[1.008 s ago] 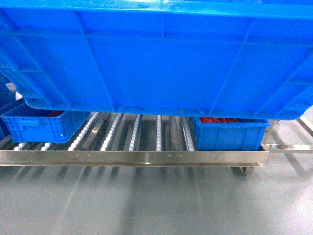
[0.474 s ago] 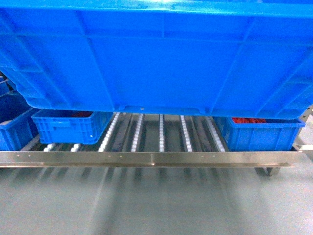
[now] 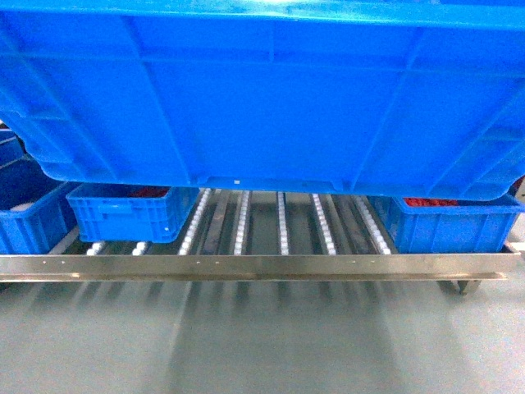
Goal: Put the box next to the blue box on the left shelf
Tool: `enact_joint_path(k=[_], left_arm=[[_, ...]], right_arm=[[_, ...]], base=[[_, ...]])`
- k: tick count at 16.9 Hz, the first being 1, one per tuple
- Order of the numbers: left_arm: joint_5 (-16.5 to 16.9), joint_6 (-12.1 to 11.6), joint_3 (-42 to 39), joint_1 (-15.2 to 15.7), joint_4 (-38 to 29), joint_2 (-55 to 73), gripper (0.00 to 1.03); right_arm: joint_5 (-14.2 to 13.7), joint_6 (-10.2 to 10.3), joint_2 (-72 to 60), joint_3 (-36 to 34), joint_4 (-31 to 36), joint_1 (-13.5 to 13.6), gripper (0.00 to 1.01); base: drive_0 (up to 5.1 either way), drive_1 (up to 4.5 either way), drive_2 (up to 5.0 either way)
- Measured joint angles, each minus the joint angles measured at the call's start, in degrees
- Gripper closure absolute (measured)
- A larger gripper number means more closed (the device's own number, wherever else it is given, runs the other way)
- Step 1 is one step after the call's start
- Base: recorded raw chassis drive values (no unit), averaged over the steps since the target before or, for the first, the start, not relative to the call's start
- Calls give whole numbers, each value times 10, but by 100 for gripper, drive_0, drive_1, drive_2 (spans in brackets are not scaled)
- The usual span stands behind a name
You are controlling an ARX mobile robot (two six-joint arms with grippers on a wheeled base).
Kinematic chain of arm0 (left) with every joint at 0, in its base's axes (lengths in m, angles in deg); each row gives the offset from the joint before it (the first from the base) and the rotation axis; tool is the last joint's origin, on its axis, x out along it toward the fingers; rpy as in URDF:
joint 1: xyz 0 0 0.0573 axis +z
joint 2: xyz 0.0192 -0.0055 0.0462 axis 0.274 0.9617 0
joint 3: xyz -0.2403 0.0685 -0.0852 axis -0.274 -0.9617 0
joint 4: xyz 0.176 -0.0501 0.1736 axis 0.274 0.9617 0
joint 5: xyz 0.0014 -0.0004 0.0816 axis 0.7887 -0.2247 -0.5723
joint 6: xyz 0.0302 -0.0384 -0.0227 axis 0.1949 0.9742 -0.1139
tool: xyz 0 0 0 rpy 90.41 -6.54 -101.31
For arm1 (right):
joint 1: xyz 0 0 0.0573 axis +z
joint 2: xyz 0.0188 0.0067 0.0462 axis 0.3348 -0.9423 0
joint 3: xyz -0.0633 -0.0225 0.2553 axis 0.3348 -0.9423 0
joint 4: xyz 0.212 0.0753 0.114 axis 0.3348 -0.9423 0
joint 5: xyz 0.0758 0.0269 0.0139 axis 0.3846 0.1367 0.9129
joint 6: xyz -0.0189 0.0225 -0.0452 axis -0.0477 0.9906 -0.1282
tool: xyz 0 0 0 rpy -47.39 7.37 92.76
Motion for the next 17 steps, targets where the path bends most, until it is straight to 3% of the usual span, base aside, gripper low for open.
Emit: enact_joint_path(k=[17], left_arm=[[-1,0,0,-1,0,0,95]], right_arm=[[0,0,0,0,0,0,81]], base=[[0,0,0]])
